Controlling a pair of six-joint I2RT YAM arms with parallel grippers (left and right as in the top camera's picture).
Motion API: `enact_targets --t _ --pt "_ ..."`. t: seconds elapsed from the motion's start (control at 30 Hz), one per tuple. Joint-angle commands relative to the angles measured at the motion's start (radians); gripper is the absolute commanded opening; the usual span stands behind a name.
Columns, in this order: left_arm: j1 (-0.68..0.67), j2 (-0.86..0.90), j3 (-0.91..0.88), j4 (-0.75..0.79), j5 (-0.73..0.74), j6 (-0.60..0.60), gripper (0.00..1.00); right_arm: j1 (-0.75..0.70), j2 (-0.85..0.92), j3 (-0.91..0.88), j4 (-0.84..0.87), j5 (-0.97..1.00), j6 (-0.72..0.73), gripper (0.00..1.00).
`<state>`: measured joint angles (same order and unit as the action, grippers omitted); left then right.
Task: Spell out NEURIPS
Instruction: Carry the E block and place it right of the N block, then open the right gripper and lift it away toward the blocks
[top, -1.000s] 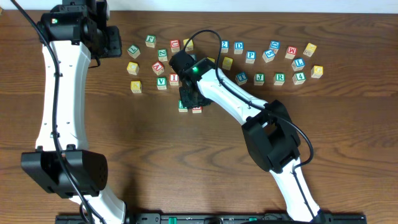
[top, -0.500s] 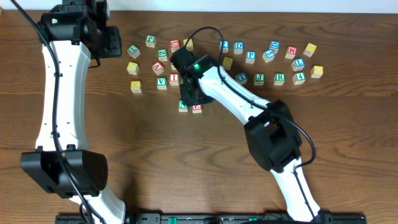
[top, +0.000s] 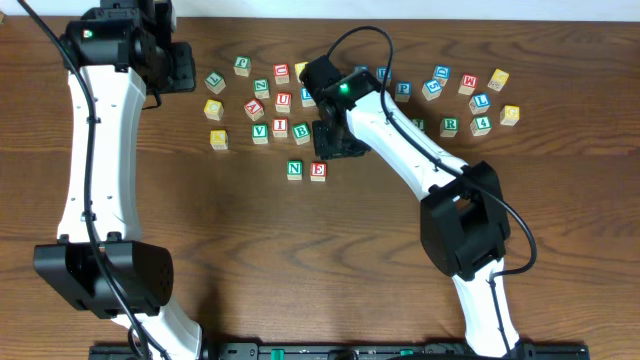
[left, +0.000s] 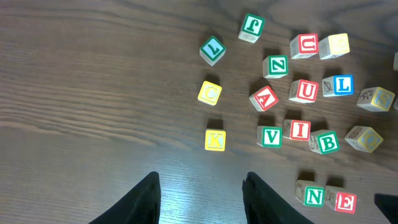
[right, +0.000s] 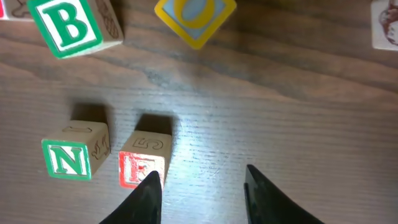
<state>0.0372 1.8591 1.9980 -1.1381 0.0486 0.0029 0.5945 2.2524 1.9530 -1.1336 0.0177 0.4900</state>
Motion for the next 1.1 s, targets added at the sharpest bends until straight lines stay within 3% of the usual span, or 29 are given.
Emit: enact_targets --t 0.0,0.57,0.8,1.07 --pt "-0.003 0.000 0.015 -0.002 -0.008 -0.004 0.43 0.009 -0.006 -0.045 0.029 -0.002 -0.001 0.36" --pt "-0.003 0.000 0.015 -0.002 -0.008 -0.004 0.43 -0.011 -0.037 -0.016 0.089 -0.037 -0.088 0.43" --pt "-0.003 0.000 0.015 -0.002 -0.008 -0.004 0.43 -0.026 -0.037 0.048 0.092 -0.107 -0.182 0.53" --pt "-0.003 0.000 0.015 -0.002 -0.008 -0.004 0.42 -0.026 -0.036 0.154 0.140 -0.140 -0.255 0.58"
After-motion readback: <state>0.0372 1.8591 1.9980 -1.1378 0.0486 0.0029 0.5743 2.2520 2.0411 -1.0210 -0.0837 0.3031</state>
